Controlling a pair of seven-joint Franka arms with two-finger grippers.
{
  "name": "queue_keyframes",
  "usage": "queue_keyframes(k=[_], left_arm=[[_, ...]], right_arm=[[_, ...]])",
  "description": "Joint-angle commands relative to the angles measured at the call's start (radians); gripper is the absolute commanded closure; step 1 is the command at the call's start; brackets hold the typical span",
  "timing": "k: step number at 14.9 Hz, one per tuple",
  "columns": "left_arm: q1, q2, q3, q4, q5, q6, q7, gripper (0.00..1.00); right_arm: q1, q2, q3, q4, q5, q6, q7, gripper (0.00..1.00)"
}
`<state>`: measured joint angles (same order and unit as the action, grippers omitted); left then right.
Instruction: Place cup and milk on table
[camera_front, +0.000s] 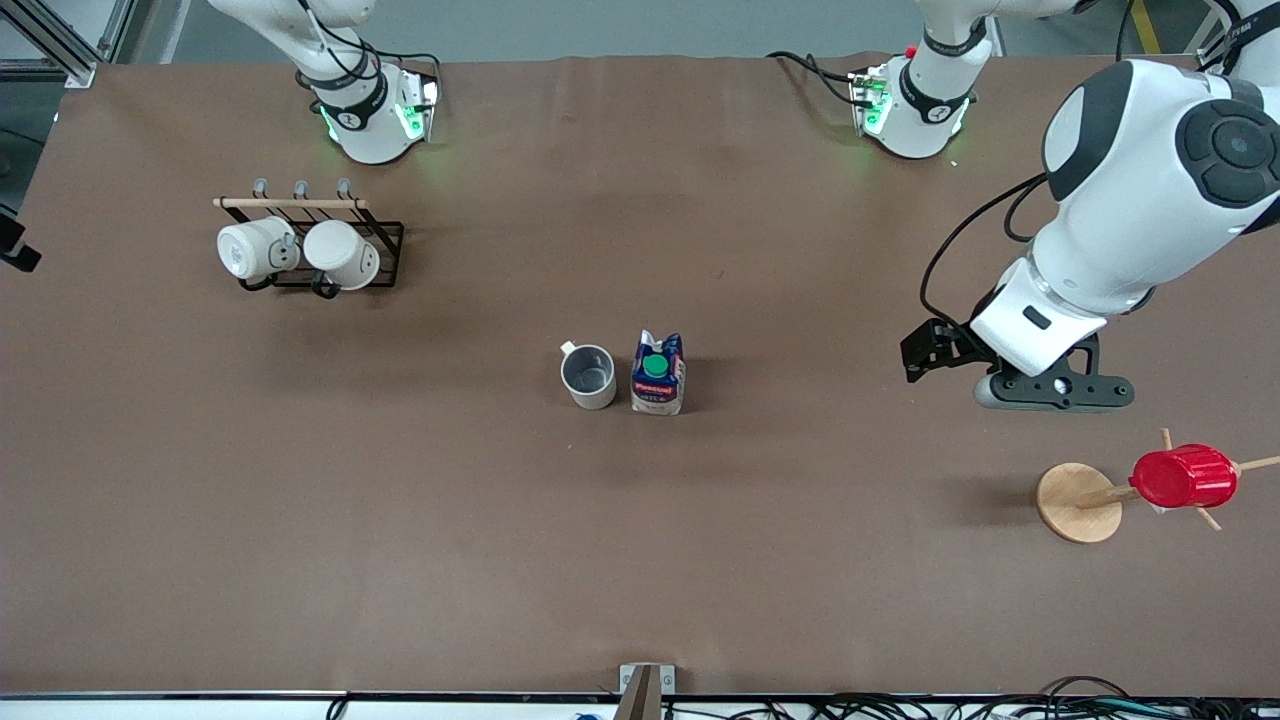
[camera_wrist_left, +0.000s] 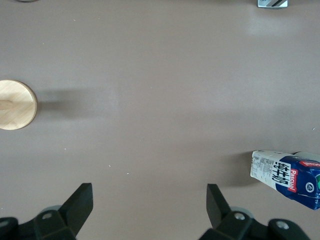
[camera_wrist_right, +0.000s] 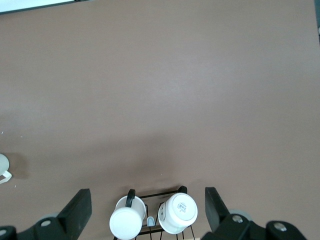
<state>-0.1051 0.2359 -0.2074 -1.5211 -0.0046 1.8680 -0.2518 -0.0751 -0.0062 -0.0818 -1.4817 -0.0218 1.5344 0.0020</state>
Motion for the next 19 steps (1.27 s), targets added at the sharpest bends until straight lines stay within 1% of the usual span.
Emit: queue_keyframes(k=[1, 3, 4, 7, 11, 12, 13, 14, 18, 19], left_arm=[[0.012, -0.029, -0.001, -0.019, -0.018, -0.01, 0.032, 0.0], [0.039, -0.036, -0.006, -0.019, -0.018, -0.012, 0.048, 0.0], [0.047, -0.056, -0.006, -0.024, -0.018, -0.013, 0.072, 0.0], [0.087, -0.079, -0.007, -0.028, -0.018, -0.047, 0.137, 0.0], [0.094, -0.079, -0.004, -0.028, -0.017, -0.053, 0.154, 0.0], [0.096, -0.078, -0.004, -0.027, -0.017, -0.053, 0.158, 0.0], [0.096, -0.076, -0.004, -0.027, -0.017, -0.053, 0.158, 0.0], [0.096, -0.076, -0.004, -0.024, -0.017, -0.053, 0.143, 0.0], [0.096, -0.096, 0.002, -0.011, -0.015, -0.058, 0.121, 0.0], [0.094, -0.098, 0.002, -0.001, -0.012, -0.082, 0.12, 0.0]], right_arm=[[0.057, 0.008, -0.047, 0.004, 0.011, -0.008, 0.004, 0.0], [0.057, 0.008, -0.045, 0.004, 0.011, -0.011, 0.0, 0.0], [0.057, 0.008, -0.045, 0.004, 0.011, -0.014, 0.0, 0.0], [0.058, 0.008, -0.045, 0.004, 0.011, -0.017, 0.0, 0.0], [0.063, 0.008, -0.042, 0.006, 0.011, -0.02, 0.0, 0.0], [0.069, 0.008, -0.035, 0.006, 0.011, -0.02, 0.004, 0.0], [0.066, 0.008, -0.013, 0.006, 0.01, -0.02, 0.006, 0.0], [0.063, 0.008, -0.01, 0.008, 0.01, -0.02, 0.001, 0.0], [0.063, 0.008, -0.013, 0.008, 0.01, -0.019, -0.002, 0.0], [0.063, 0.008, -0.015, 0.008, 0.011, -0.019, -0.004, 0.0]])
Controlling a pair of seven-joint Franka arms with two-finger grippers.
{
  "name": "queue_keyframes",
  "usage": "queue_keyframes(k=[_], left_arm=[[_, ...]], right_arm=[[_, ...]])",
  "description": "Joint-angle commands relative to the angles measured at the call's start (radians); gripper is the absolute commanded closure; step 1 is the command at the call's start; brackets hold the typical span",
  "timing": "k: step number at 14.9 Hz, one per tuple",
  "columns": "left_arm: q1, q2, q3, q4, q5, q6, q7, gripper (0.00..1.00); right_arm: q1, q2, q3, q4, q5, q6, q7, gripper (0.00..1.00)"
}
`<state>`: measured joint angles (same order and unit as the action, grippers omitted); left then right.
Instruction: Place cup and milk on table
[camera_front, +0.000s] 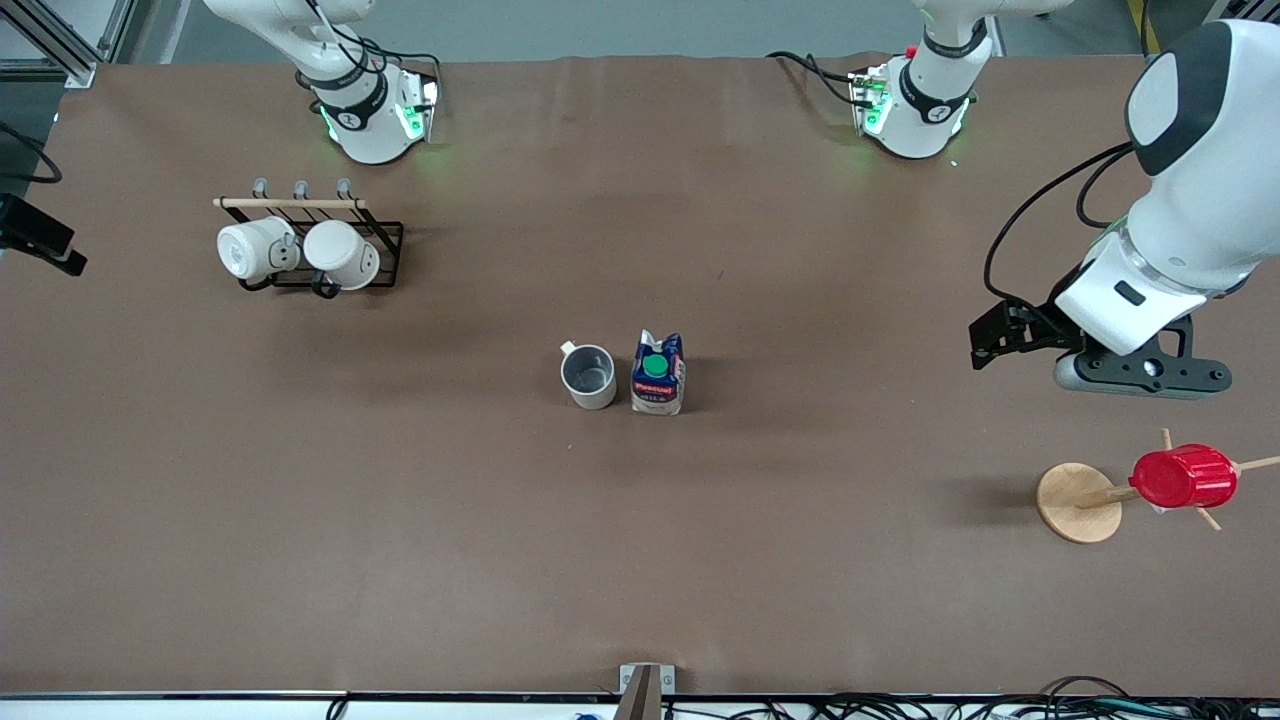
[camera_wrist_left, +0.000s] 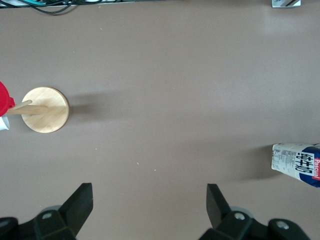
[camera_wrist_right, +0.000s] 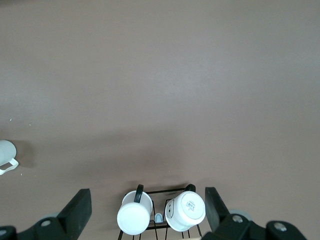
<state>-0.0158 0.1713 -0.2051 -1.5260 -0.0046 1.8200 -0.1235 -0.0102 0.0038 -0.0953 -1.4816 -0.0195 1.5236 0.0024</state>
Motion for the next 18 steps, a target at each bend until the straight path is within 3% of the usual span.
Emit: queue_keyframes(k=[1, 11, 18], left_arm=[[0.005, -0.032, 0.0, 0.024, -0.003, -0.062, -0.007, 0.0], [0.056, -0.116, -0.008, 0.009, -0.018, -0.185, 0.016, 0.0], [-0.084, -0.161, 0.124, -0.031, -0.02, -0.196, 0.015, 0.0]], right_arm=[[-0.002, -0.002, -0.001, 0.007, 0.009, -0.01, -0.004, 0.0], [-0.004, -0.001, -0.003, 0.014, 0.006, -0.01, -0.004, 0.0], [-0.005, -0.001, -0.003, 0.014, 0.006, -0.01, -0.004, 0.0]])
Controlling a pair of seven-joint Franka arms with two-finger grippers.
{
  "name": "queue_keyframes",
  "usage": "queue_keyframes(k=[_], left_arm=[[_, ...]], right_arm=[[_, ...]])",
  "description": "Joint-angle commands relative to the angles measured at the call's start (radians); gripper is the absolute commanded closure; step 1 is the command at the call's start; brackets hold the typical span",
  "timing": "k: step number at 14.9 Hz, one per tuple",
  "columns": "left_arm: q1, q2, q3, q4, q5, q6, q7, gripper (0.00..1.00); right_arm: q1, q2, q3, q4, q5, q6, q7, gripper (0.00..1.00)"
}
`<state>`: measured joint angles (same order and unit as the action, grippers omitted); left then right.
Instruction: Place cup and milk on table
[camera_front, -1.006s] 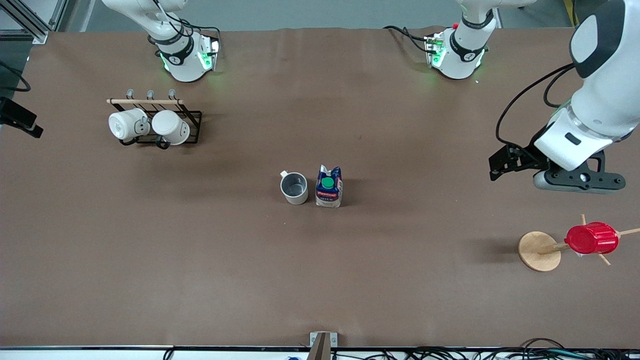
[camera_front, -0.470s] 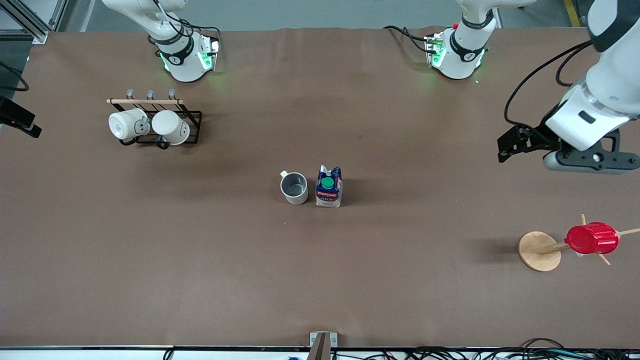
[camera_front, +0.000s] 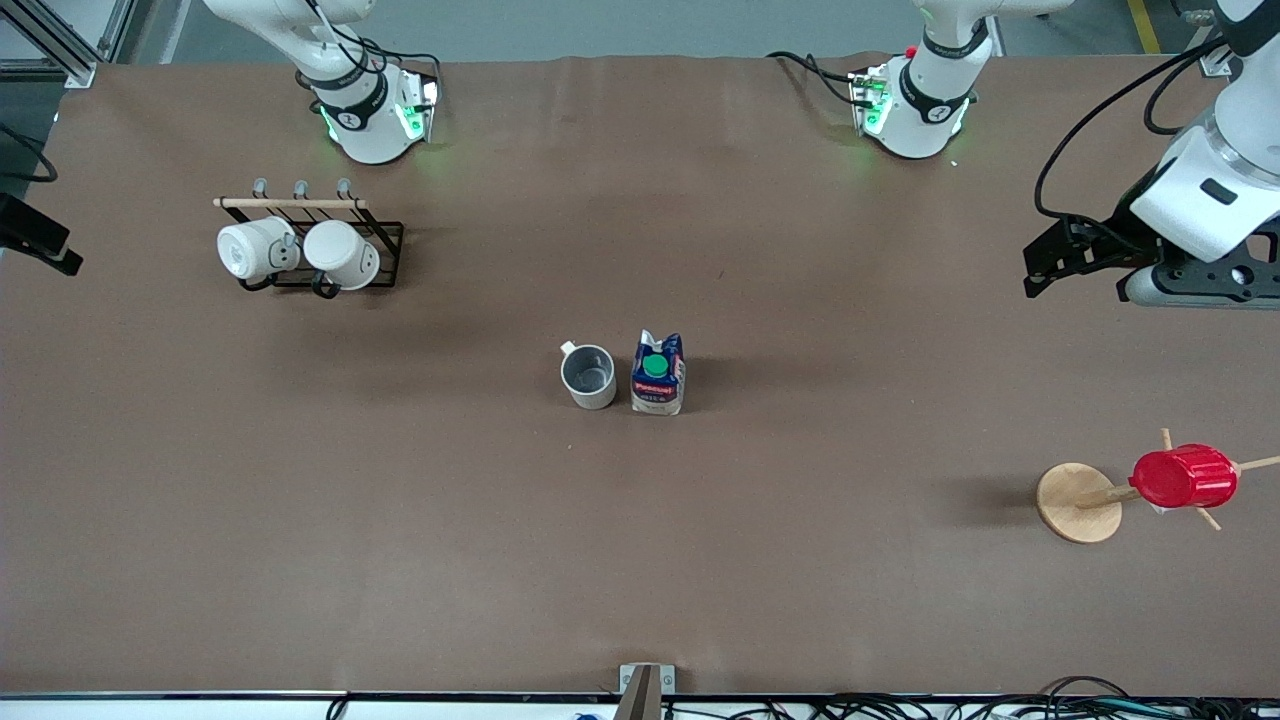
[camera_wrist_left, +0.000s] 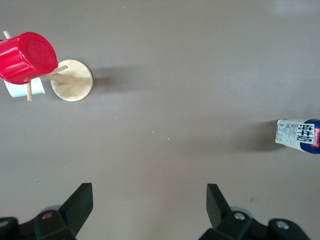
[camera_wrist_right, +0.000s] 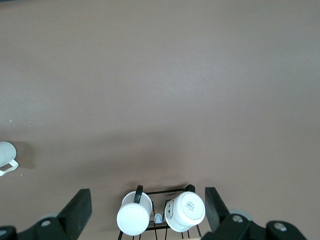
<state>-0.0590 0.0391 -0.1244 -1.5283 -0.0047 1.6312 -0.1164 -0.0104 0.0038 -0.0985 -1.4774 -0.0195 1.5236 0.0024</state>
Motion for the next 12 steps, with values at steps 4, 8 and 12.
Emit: queue_keyframes(k=[4, 8, 12], left_arm=[[-0.042, -0.061, 0.054, -0.061, -0.02, -0.007, -0.003, 0.0], [-0.05, -0.047, 0.049, -0.055, -0.018, -0.004, -0.015, 0.0], [-0.053, -0.045, 0.043, -0.053, -0.018, -0.007, -0.051, 0.0]], right_arm=[[-0.005, -0.001, 0.0, 0.009, 0.007, -0.01, -0.005, 0.0], [-0.006, -0.001, -0.001, 0.009, 0.007, -0.01, -0.005, 0.0], [-0.006, -0.001, -0.001, 0.009, 0.006, -0.01, -0.005, 0.0]])
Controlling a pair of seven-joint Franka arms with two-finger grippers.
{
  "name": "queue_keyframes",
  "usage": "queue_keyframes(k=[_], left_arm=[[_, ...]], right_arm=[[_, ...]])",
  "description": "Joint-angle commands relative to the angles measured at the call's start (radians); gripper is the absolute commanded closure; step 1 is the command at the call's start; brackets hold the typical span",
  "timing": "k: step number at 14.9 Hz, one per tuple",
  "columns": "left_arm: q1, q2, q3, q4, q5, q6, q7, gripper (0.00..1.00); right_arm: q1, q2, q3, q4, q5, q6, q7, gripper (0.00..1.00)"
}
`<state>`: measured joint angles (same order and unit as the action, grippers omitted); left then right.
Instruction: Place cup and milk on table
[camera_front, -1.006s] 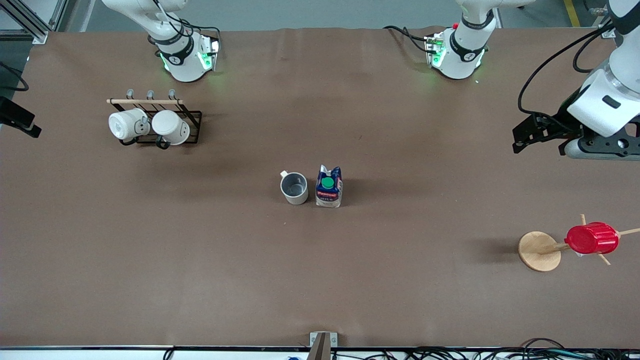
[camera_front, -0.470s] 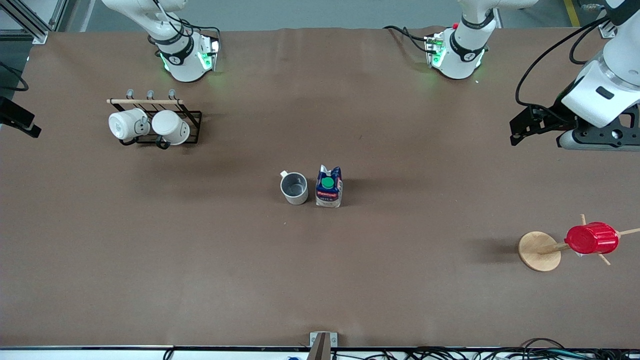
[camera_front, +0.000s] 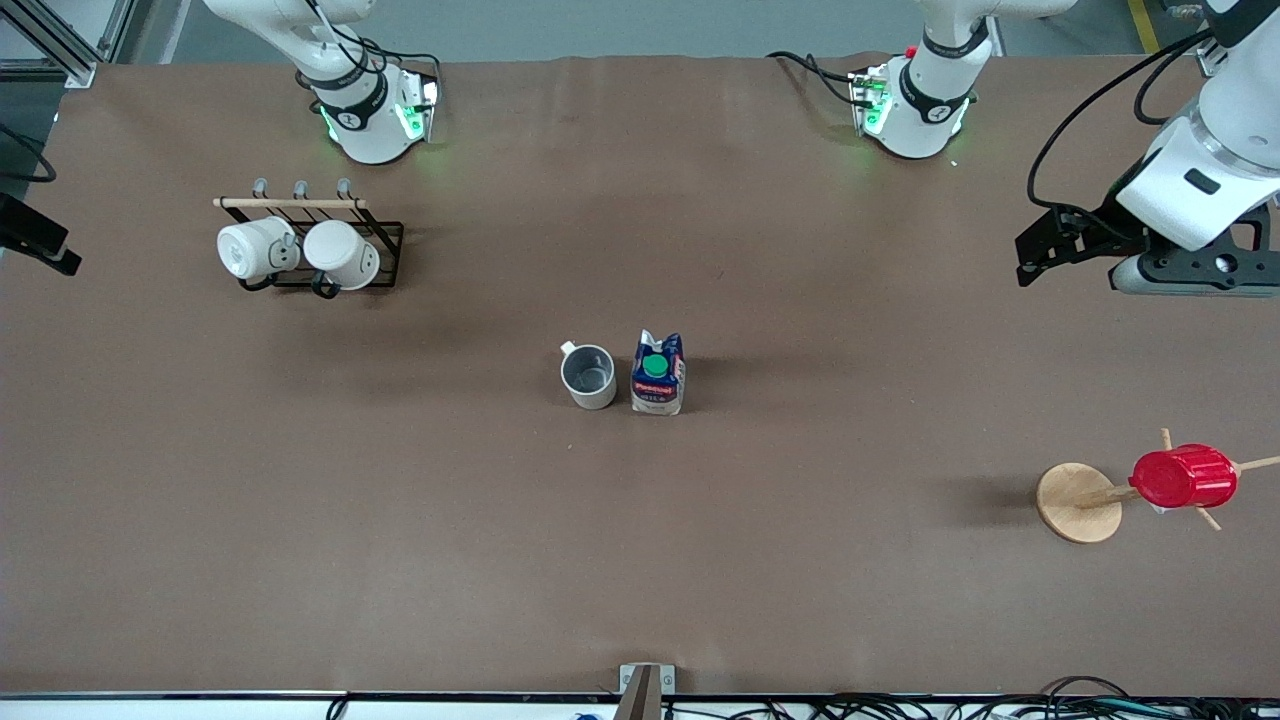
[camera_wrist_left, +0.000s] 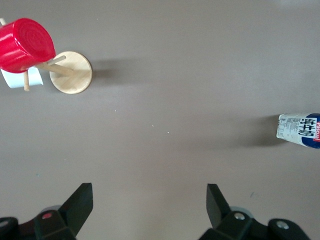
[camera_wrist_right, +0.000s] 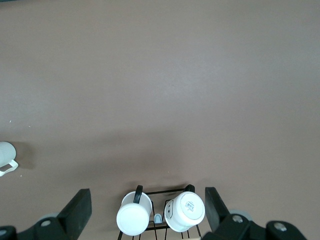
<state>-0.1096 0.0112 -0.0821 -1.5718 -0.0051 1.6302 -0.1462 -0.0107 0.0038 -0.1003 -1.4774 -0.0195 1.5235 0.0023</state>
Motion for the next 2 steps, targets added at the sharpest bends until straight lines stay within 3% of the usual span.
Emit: queue_keyframes(k=[1, 2], left_arm=[[-0.004, -0.016, -0.001, -0.005, -0.019, -0.004, -0.023, 0.0], [-0.007, -0.016, -0.001, -0.005, -0.019, -0.001, -0.029, 0.0]], right_arm=[[-0.006, -0.001, 0.001, 0.009, 0.006, -0.01, -0.005, 0.0], [-0.006, -0.001, 0.001, 0.009, 0.006, -0.01, -0.007, 0.0]])
